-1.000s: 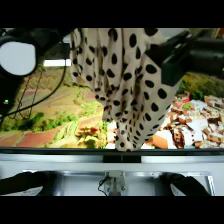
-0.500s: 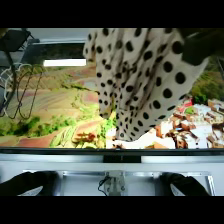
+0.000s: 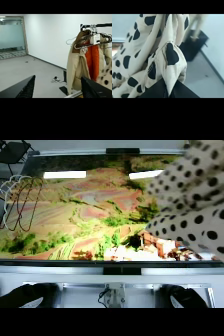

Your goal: Fold the shirts.

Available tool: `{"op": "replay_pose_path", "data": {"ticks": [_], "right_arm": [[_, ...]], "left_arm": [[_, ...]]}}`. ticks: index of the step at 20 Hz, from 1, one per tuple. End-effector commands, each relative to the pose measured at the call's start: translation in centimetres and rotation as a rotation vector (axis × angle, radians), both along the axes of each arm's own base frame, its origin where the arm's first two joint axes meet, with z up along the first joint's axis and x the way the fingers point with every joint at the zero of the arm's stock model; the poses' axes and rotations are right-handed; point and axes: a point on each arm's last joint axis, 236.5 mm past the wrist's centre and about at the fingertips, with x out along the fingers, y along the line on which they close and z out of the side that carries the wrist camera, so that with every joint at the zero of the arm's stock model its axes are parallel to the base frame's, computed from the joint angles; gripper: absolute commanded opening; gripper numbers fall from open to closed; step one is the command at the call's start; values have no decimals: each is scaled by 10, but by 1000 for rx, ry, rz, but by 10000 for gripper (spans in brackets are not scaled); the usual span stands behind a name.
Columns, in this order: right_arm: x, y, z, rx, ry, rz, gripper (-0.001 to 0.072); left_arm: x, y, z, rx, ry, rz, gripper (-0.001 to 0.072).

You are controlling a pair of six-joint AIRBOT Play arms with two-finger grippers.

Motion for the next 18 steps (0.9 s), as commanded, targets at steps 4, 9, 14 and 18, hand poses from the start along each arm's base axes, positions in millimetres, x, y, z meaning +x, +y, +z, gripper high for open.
{"op": "replay_pose_path", "data": {"ticks": [4, 9, 14, 18], "right_arm": [[-2, -27, 2, -37, 8, -158, 46], [81, -46, -40, 50, 68, -189, 46], [53, -146, -38, -28, 81, -425, 47], [6, -190, -11, -14, -58, -546, 46]], "left_arm": [[10, 16, 0, 4, -1, 47, 680], [10, 15, -2, 10, 5, 46, 680], [16, 9, -30, 94, 91, 41, 680], [26, 6, -43, 129, 114, 54, 680]]}}
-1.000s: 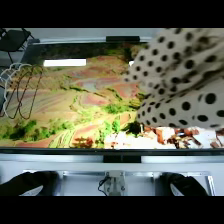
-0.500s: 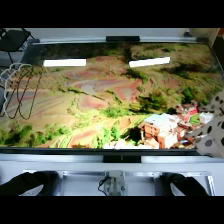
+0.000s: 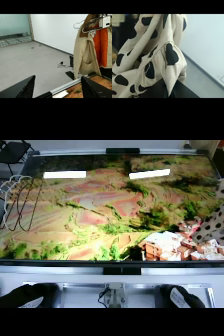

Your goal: Fold the shirts.

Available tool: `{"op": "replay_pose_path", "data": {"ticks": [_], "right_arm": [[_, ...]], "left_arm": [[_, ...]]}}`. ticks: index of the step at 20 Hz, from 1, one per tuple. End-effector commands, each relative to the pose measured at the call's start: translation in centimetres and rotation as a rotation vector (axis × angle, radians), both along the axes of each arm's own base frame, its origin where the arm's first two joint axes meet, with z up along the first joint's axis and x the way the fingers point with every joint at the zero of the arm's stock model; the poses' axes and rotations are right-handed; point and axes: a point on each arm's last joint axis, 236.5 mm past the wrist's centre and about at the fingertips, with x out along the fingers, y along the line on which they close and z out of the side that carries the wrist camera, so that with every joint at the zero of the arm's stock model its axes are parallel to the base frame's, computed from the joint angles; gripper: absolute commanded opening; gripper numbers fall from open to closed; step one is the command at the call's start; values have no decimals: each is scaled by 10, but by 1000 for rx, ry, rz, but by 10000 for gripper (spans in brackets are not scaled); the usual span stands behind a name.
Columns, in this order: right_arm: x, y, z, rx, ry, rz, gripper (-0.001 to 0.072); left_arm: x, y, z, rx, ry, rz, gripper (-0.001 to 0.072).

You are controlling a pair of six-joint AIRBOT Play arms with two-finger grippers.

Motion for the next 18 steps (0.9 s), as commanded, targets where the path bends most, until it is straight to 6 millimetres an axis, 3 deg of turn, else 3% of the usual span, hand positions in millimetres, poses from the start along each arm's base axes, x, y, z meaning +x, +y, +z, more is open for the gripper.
{"op": "replay_pose_path", "data": {"ticks": [1, 5, 13, 18], "right_arm": [[-34, -37, 25, -52, -97, -84, 47], [-63, -65, 42, -94, -176, -146, 47], [-135, -111, 54, -109, -295, -319, 47], [-187, -138, 41, -54, -338, -432, 47]], "left_arm": [[8, -3, -15, 40, 34, 9, 680], [15, -5, -25, 70, 53, 20, 680], [20, -3, -34, 105, 66, 37, 680], [20, -4, -39, 117, 84, 34, 680]]}}
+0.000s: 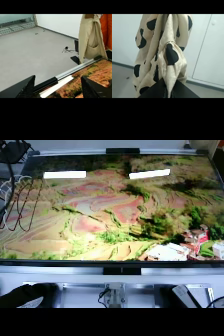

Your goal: Fold the shirts.

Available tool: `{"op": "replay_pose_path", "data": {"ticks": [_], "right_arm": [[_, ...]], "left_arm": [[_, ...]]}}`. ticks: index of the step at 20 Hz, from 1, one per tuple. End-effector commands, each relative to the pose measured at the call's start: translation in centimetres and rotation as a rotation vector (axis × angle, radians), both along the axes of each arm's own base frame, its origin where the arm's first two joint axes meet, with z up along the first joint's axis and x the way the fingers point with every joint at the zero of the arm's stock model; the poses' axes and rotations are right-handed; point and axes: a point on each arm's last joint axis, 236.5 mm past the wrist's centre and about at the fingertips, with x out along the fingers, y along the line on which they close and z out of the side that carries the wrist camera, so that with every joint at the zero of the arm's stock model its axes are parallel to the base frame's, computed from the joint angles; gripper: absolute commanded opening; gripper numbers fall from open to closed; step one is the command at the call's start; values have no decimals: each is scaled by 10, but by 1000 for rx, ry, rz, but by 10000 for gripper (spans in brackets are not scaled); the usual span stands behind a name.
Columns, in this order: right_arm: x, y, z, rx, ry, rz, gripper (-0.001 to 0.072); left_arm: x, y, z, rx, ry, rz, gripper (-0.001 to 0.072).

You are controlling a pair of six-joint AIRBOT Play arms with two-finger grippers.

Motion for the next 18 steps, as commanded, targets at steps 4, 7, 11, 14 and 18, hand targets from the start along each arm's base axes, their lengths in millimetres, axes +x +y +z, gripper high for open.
{"op": "replay_pose_path", "data": {"ticks": [4, 7, 11, 14, 18], "right_arm": [[-57, -32, -16, 54, -56, -91, 47], [-80, -42, -6, 7, -120, -111, 47], [-104, -58, -14, 20, -161, -128, 47], [-127, -69, -30, 62, -168, -178, 47], [-169, -69, -37, 88, -230, -243, 47]], "left_arm": [[0, -1, -16, 38, 52, -2, 679], [0, -1, -22, 53, 76, -5, 679], [0, -1, -22, 52, 76, -5, 679], [0, -1, -22, 43, 81, -5, 677], [0, -1, -22, 43, 81, -5, 676]]}}
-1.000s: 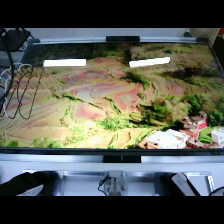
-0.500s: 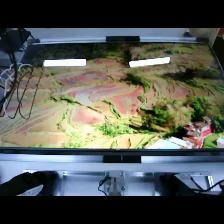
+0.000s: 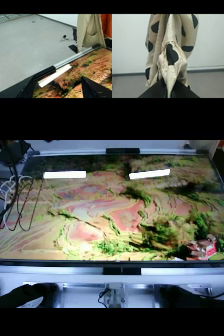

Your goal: Fold the shirts.

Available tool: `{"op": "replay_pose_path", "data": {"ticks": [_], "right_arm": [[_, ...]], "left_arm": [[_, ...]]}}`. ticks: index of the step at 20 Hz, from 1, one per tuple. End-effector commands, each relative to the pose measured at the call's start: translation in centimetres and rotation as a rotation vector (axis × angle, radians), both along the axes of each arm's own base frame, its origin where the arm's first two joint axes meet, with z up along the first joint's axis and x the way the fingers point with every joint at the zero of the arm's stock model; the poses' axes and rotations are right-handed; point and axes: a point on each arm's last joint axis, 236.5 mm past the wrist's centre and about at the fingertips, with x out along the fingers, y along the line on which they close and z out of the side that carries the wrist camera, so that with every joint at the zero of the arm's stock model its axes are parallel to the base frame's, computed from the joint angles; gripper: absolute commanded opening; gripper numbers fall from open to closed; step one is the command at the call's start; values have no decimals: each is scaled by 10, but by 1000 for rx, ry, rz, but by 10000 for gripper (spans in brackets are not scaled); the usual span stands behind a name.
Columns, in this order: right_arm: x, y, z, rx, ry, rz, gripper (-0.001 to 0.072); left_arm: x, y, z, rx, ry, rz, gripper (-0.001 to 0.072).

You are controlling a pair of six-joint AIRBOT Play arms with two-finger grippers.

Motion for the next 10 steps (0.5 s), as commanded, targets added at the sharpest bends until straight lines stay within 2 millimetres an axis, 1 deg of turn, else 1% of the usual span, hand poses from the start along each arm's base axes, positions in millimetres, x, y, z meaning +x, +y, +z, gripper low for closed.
{"op": "replay_pose_path", "data": {"ticks": [1, 3, 5, 8, 10], "right_arm": [[-38, 2, -8, 27, -62, -55, 47], [-61, 6, -16, 58, -73, -101, 47], [-81, 10, -17, 58, -87, -141, 48], [-91, 13, -14, 43, -114, -155, 49], [-91, 13, -14, 42, -118, -152, 59]], "left_arm": [[0, 0, -1, 0, 3, 0, 676], [0, 0, -1, 0, 3, 0, 676], [0, 0, -1, 0, 3, 0, 676], [0, 0, -1, 0, 3, 0, 676], [0, 0, -1, 0, 3, 0, 676]]}}
